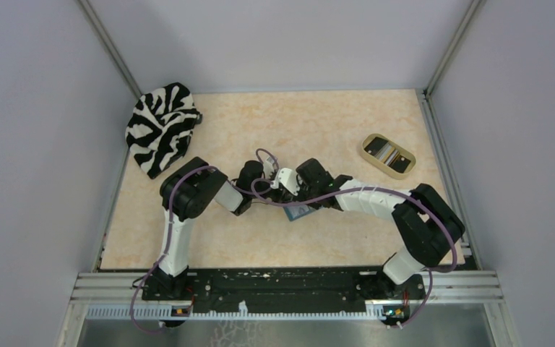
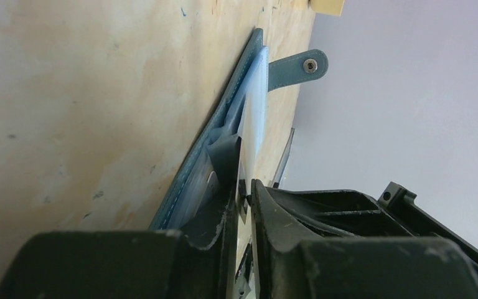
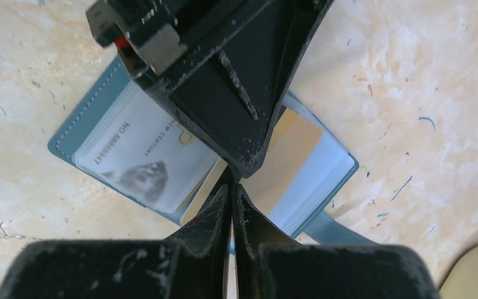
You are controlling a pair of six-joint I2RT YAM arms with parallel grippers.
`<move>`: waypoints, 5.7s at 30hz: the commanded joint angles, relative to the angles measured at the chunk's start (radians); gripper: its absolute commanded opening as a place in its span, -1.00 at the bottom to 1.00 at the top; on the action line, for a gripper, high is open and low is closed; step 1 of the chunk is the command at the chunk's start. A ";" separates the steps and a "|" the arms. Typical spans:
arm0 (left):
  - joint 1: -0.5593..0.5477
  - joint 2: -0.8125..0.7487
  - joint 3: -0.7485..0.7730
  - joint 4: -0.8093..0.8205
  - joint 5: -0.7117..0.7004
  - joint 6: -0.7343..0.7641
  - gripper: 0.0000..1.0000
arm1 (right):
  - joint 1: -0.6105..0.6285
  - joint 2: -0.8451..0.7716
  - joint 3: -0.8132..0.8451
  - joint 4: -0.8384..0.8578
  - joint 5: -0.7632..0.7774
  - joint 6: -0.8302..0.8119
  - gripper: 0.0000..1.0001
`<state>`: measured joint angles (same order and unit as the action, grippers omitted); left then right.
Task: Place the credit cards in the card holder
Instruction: Insert the credit card into the card holder, then close the card holder at the center of the board.
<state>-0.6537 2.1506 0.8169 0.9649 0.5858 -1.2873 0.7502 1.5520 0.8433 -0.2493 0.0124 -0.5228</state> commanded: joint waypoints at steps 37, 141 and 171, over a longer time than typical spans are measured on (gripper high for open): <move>0.006 0.019 0.001 -0.061 0.018 0.037 -0.52 | 0.001 0.035 -0.007 0.120 0.198 0.105 -1.00; 0.042 -0.487 -0.422 -0.172 -0.347 0.341 0.55 | -0.578 0.253 0.224 -0.232 -0.663 0.287 -0.35; 0.040 -0.267 -0.390 0.364 -0.137 0.181 0.12 | -0.577 0.282 0.231 -0.267 -0.751 0.279 -0.46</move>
<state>-0.6090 1.8874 0.3996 1.2526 0.3950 -1.0992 0.1707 1.8221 1.0496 -0.5011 -0.6991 -0.2337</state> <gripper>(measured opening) 0.563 0.271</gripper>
